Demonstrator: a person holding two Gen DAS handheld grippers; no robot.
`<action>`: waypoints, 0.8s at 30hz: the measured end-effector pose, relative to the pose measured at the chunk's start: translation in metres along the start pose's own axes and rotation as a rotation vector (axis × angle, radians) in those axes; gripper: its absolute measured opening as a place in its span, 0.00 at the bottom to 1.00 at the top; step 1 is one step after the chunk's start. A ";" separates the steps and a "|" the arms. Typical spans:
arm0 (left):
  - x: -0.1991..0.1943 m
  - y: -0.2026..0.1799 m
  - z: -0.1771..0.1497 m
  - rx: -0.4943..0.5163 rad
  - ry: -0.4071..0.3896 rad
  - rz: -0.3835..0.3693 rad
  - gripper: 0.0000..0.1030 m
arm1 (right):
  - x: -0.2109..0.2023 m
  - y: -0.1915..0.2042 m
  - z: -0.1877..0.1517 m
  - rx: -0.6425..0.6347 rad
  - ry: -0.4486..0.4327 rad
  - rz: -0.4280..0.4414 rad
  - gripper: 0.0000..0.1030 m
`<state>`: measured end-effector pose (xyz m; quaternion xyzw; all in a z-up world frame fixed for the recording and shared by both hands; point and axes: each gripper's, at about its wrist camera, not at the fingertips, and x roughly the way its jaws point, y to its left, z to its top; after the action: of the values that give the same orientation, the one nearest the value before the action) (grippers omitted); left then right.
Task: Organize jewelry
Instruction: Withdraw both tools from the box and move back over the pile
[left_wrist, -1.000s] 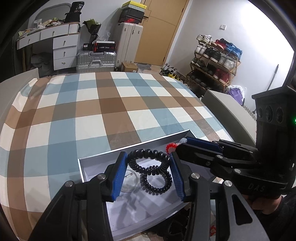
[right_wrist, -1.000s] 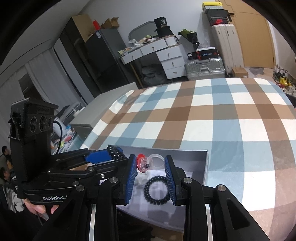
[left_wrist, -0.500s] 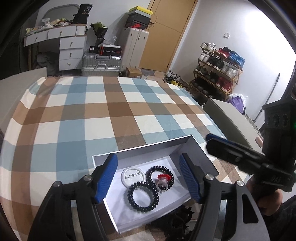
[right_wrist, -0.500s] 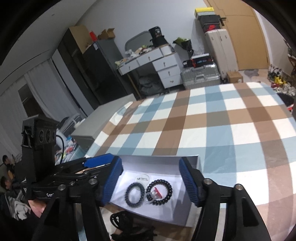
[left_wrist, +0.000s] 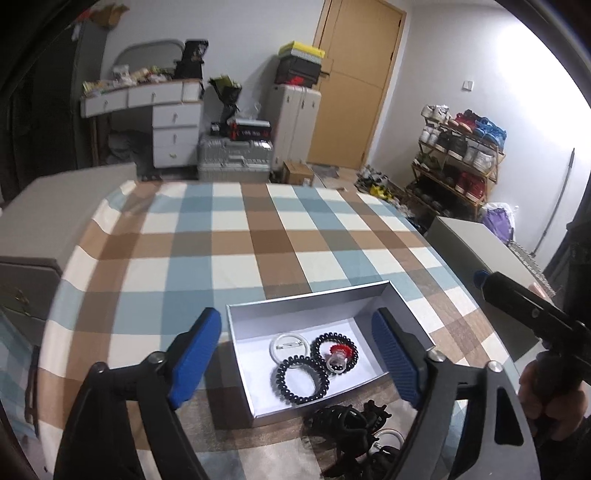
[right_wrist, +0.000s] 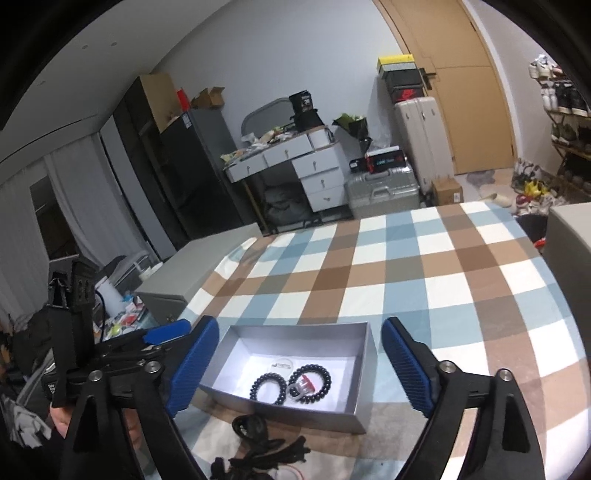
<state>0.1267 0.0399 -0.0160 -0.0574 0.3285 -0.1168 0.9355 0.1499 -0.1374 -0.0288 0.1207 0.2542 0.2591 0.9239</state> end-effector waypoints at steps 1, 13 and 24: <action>-0.004 -0.002 -0.001 0.007 -0.016 0.007 0.80 | -0.002 0.002 0.000 -0.004 -0.002 0.000 0.90; -0.032 -0.021 -0.025 0.043 -0.079 0.045 0.84 | -0.037 0.022 -0.022 -0.065 -0.045 -0.023 0.99; -0.051 -0.031 -0.055 0.033 -0.144 0.137 0.99 | -0.060 0.041 -0.059 -0.155 -0.026 -0.032 1.00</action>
<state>0.0481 0.0218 -0.0221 -0.0279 0.2617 -0.0536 0.9633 0.0566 -0.1299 -0.0394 0.0482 0.2234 0.2615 0.9378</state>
